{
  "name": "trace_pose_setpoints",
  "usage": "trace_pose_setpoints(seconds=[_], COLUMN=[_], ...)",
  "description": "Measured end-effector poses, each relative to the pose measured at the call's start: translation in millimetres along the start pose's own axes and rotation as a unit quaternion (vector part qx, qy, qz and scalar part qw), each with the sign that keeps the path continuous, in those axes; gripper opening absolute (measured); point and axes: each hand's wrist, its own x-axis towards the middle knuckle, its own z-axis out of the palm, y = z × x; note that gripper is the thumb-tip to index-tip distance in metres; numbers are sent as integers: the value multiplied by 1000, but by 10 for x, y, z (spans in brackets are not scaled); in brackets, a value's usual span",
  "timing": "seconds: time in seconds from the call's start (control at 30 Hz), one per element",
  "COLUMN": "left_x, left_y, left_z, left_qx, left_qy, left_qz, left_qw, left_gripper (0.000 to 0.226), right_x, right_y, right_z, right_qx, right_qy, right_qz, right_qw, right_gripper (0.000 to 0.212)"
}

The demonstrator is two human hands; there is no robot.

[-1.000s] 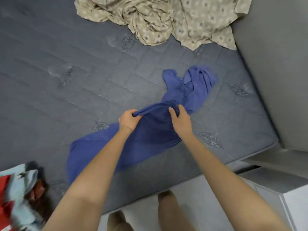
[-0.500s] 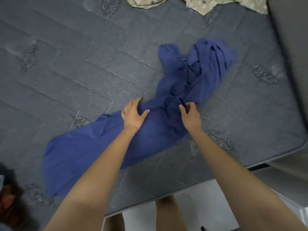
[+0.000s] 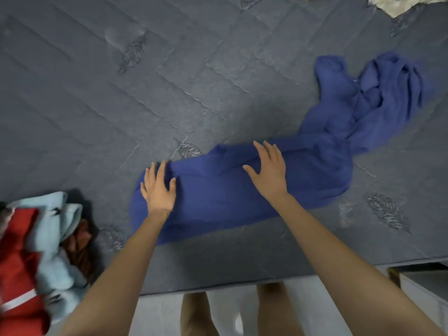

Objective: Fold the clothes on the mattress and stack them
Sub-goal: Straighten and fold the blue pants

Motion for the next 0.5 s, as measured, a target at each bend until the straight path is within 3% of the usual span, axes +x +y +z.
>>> trace_pose_setpoints(seconds=[0.13, 0.27, 0.5], left_x=[65, 66, 251], left_y=[-578, -1030, -1204], left_z=[-259, -371, -368], left_qx=[-43, -166, -260], left_qy=[-10, -47, -35], left_qz=[-17, -34, -99], left_qw=[999, 984, 960], left_gripper=[55, 52, 38], right_x=[-92, -170, -123], right_y=[-460, -786, -1204], right_z=[465, 852, 1288], right_qx=[-15, -50, -102], right_qy=[-29, -54, -89], right_qz=[-41, -65, -90], right_qw=[999, 995, 987], right_gripper=[69, 71, 71])
